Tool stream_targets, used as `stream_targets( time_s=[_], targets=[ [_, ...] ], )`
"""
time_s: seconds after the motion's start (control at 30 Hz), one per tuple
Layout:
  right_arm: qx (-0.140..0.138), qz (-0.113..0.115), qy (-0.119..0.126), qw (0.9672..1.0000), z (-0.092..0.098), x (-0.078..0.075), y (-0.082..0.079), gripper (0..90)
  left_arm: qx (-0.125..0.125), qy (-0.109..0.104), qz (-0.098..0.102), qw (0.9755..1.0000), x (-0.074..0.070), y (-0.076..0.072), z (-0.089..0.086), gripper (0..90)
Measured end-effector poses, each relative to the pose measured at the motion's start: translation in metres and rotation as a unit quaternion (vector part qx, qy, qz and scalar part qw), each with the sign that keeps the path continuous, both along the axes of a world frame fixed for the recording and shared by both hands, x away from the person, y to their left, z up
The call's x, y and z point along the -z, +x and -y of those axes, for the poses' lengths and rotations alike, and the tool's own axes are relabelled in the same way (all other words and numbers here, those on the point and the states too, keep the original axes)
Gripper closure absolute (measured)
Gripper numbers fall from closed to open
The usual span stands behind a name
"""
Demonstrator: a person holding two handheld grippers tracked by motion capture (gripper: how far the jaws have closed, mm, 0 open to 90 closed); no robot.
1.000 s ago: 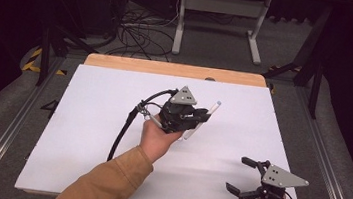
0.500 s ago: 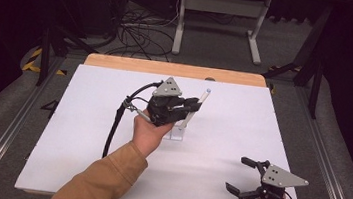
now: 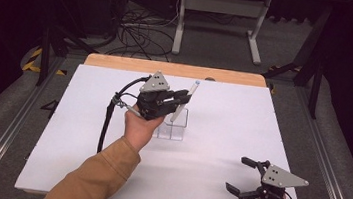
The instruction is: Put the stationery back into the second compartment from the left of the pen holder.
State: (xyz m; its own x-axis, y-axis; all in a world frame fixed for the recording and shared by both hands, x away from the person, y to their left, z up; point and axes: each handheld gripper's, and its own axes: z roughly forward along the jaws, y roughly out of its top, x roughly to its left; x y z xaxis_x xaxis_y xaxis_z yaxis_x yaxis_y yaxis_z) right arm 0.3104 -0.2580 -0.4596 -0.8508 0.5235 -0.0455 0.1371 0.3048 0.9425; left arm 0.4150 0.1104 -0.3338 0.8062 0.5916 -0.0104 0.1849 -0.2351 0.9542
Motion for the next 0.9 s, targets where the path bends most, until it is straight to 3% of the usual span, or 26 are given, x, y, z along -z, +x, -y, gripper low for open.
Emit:
stream_targets(
  time_s=[0.2,0.47,0.9],
  targets=[
    [0.0,-0.001,0.0,1.0,0.0,0.0,0.0,4.1,-0.004,-0.005,0.003,1.0,0.007,0.01,-0.008,78.6],
    [0.0,-0.001,-0.002,1.0,0.0,0.0,0.0,4.1,0.013,-0.02,0.02,0.9995,0.014,0.021,-0.02,78.5],
    [0.002,-0.003,-0.003,1.0,0.0,0.001,0.0,4.1,0.008,-0.024,-0.004,0.9997,0.031,0.039,-0.03,78.5]
  ],
)
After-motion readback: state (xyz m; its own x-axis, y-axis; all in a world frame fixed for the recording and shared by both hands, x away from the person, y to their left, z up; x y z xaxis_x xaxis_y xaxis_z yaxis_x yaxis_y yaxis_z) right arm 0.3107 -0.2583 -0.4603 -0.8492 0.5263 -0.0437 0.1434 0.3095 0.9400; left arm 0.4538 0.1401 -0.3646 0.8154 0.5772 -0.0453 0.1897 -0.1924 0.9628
